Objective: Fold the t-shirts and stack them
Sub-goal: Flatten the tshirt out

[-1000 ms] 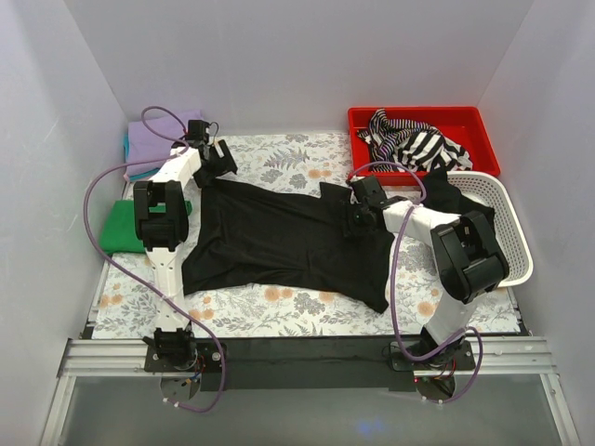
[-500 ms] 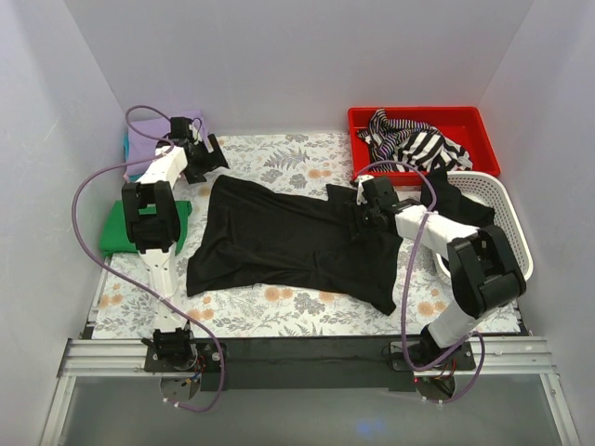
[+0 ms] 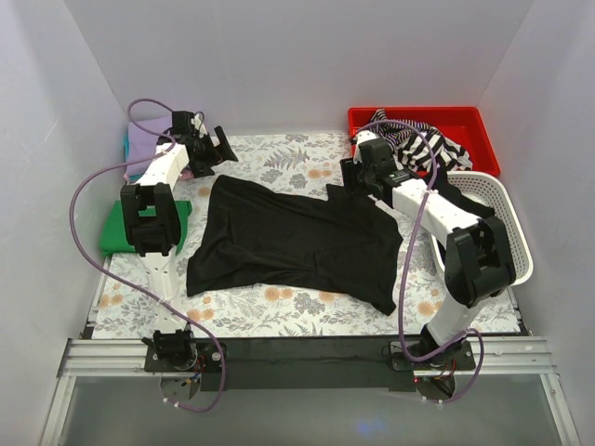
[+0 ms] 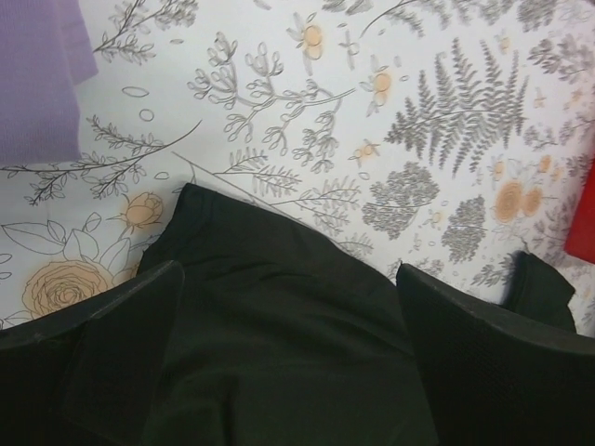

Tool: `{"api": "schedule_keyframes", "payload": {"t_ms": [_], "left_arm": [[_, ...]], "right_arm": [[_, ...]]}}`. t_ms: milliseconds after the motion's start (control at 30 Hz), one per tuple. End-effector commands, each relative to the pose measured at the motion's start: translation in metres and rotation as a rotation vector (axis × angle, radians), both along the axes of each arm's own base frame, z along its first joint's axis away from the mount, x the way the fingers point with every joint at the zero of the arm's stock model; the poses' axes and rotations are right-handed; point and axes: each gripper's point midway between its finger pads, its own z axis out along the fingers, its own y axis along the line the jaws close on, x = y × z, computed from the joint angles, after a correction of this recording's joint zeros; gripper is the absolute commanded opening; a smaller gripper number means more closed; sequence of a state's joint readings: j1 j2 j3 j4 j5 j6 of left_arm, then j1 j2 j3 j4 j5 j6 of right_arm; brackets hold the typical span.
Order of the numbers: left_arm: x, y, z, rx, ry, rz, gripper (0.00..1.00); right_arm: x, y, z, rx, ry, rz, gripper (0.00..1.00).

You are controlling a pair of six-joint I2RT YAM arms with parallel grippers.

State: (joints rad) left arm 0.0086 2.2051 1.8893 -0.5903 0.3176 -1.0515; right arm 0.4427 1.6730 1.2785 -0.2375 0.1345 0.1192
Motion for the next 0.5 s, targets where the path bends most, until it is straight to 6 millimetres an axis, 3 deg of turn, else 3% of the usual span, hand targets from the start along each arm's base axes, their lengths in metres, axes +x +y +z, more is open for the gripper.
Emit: {"api": "schedule_keyframes", "payload": {"t_ms": [0, 133, 233, 267, 300, 467], "left_arm": [[-0.001, 0.005, -0.009, 0.022, 0.033, -0.005, 0.98], [-0.022, -0.01, -0.009, -0.054, 0.074, -0.068, 0.98], [-0.045, -0.022, 0.016, -0.117, 0.049, -0.105, 0.93], [-0.065, -0.042, 0.003, -0.145, 0.084, -0.139, 0.93], [-0.074, -0.046, 0.025, -0.149, 0.043, -0.15, 0.92], [-0.132, -0.077, 0.026, -0.13, 0.081, -0.229, 0.82]], "right_arm": [[0.007, -0.006, -0.004, -0.04, 0.03, -0.015, 0.61], [-0.014, 0.009, -0.007, 0.016, 0.091, 0.095, 0.59], [-0.037, 0.016, -0.005, 0.065, 0.138, 0.153, 0.58], [-0.049, 0.016, -0.015, 0.075, 0.176, 0.165, 0.58], [-0.058, 0.018, -0.013, 0.096, 0.19, 0.182, 0.58], [-0.116, 0.033, -0.042, 0.106, 0.368, 0.315, 0.51]]}}
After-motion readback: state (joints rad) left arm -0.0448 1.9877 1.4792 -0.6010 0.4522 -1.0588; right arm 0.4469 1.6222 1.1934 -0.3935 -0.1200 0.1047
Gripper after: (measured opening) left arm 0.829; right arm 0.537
